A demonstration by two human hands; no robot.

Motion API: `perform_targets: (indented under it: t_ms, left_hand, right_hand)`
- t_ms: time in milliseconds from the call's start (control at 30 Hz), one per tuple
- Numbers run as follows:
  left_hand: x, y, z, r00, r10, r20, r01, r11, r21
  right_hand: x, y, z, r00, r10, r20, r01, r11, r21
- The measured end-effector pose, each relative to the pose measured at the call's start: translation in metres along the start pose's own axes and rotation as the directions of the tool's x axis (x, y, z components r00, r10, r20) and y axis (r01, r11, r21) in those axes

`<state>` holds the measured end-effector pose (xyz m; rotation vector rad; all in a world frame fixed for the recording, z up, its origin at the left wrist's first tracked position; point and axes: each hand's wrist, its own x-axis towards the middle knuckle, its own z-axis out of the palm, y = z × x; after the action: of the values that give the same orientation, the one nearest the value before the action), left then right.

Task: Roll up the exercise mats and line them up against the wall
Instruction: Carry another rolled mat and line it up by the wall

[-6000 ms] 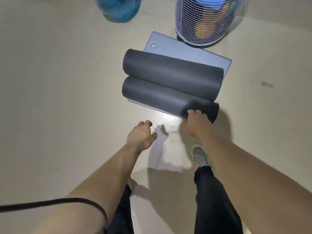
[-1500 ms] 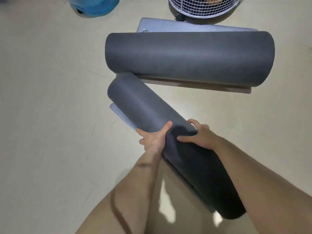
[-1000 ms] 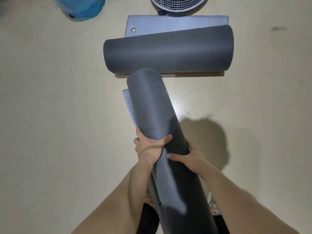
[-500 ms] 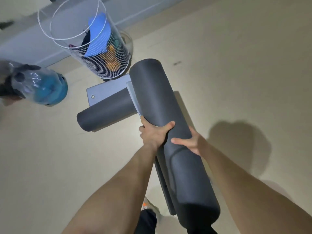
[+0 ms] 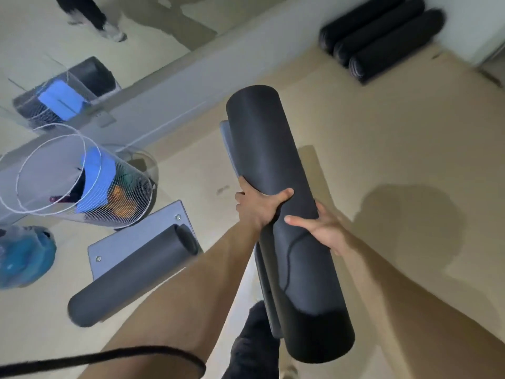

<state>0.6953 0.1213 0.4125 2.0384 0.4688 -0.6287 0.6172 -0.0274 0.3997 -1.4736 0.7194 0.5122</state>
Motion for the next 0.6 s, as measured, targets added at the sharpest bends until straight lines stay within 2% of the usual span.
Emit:
perform_targets:
  t_ms: [300,600]
  left_hand:
    - [0.126,0.222,0.140,0.991,0.095,0.092,-0.109,0.980,0.164]
    - [0.226,0.419,0.335,0.984,0.111,0.137,-0.131,0.980,0.153]
  right_hand:
    - [0.127,-0.137,-0.183,0.995,0.022,-0.096,-0.012,0.994,0.104]
    - [0.265,-0.232,-0.423,0.993,0.041,-0.110,-0.028,0.993,0.118]
